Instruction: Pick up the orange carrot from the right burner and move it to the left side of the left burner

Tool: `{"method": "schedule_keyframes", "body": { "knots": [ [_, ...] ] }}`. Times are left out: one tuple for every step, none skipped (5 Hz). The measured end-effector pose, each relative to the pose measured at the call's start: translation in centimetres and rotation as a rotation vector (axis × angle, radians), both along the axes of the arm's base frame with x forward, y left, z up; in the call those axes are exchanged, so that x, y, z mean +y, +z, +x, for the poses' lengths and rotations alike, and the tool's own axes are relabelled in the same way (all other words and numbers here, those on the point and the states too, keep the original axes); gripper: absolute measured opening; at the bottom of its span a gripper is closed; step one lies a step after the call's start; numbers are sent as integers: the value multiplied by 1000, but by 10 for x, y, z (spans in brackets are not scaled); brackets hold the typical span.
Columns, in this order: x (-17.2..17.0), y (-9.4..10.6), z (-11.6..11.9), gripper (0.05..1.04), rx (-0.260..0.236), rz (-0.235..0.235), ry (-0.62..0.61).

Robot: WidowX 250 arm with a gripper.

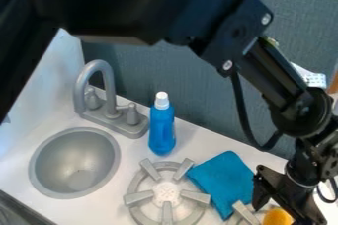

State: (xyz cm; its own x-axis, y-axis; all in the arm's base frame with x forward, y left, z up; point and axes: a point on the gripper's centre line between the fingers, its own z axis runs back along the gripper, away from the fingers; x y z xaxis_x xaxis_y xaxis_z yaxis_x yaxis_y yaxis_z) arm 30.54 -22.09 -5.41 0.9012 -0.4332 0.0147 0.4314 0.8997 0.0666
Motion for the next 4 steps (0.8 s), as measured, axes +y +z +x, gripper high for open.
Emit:
{"method": "schedule_keyframes", "body": {
  "knots": [
    [-4, -9, 1, 1011, 19, -7, 16],
    [-5, -19, 0, 991, 49, 5, 15],
    [-6, -31, -3, 902, 99, 22, 16],
    [-3, -34, -9, 692, 114, 24, 9]
  ]
}}
